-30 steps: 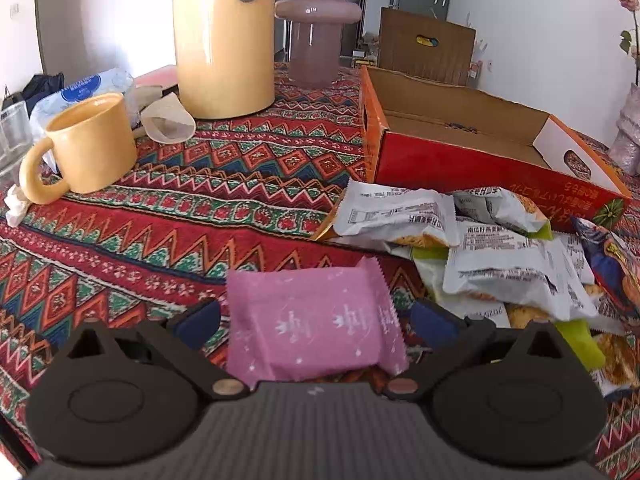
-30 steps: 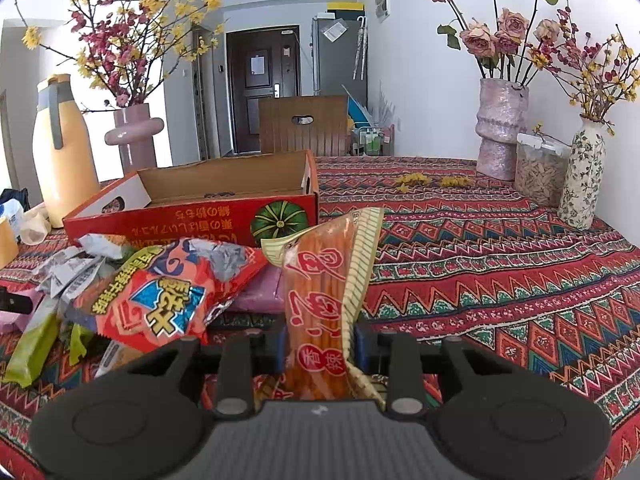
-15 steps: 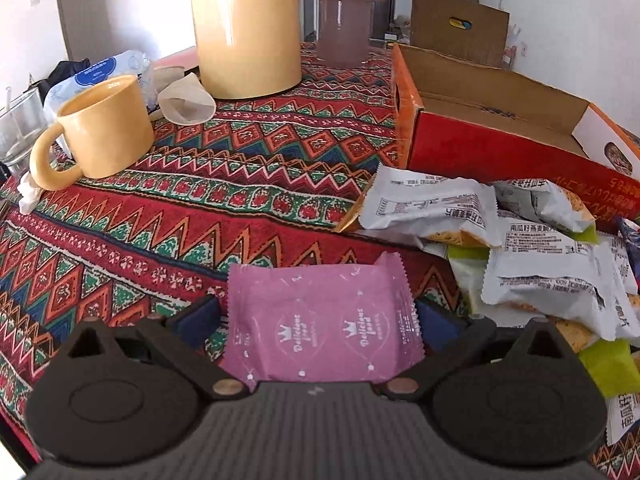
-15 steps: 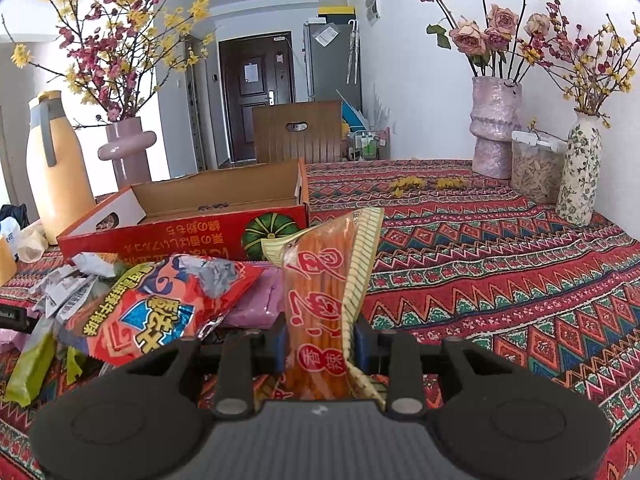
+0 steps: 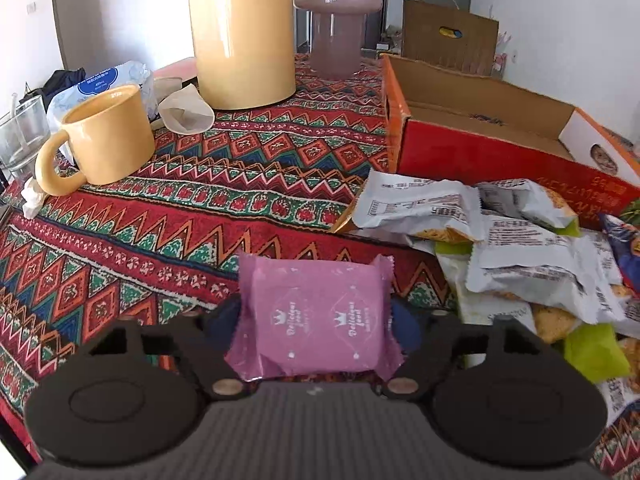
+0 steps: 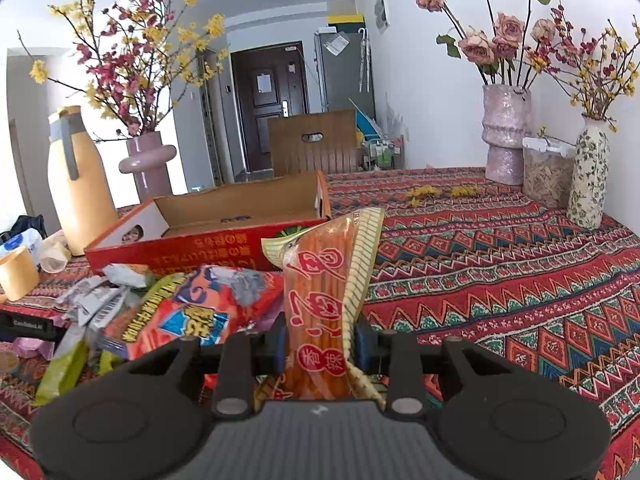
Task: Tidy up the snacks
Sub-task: 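Grasp the pink packet with the left gripper while the right grasps the orange bread bag, then carry the pink packet and orange bread bag over the open cardboard box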
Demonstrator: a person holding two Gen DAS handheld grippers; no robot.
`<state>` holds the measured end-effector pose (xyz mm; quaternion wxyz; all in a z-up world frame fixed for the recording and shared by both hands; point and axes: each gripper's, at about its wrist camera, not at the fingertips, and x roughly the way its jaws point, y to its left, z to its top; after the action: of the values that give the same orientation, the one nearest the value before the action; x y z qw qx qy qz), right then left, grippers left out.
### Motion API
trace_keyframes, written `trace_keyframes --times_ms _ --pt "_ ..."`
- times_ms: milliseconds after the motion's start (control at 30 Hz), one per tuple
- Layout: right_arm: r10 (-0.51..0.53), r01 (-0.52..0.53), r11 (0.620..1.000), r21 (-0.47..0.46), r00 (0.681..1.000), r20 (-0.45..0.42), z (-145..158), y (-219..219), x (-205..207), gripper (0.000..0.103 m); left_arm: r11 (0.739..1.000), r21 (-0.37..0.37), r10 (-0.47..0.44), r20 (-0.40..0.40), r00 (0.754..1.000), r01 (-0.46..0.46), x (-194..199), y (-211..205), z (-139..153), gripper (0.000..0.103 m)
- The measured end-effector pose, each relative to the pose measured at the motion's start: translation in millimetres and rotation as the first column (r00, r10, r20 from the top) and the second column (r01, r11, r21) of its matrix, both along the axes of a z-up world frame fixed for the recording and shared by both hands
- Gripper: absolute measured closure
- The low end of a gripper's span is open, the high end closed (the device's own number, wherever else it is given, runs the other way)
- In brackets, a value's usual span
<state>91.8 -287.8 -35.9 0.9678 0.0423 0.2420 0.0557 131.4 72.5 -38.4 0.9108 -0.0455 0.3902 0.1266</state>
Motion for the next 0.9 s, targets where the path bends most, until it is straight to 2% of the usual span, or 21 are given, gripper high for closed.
trace_keyframes --times_ms 33,333,633,900 --pt "0.001 -0.001 1.000 0.002 1.000 0.004 1 0 -1 0.072 1.000 -0.004 -0.005 0.008 1.000 0.005 -3 1 1 0.037" --pt "0.018 -0.018 1.000 0.006 0.999 0.037 12 4 -16 0.072 1.000 -0.004 -0.021 0.072 0.997 0.022 -23 1 13 0.038" --pt "0.033 -0.032 0.999 -0.005 0.995 0.095 31 9 -22 0.072 0.999 0.023 -0.048 0.200 0.979 0.044 -41 -6 57 0.038" --pt "0.068 -0.065 0.998 -0.026 0.987 0.148 51 24 -4 0.072 0.995 0.049 -0.092 0.269 0.959 0.082 -24 -21 91 0.038"
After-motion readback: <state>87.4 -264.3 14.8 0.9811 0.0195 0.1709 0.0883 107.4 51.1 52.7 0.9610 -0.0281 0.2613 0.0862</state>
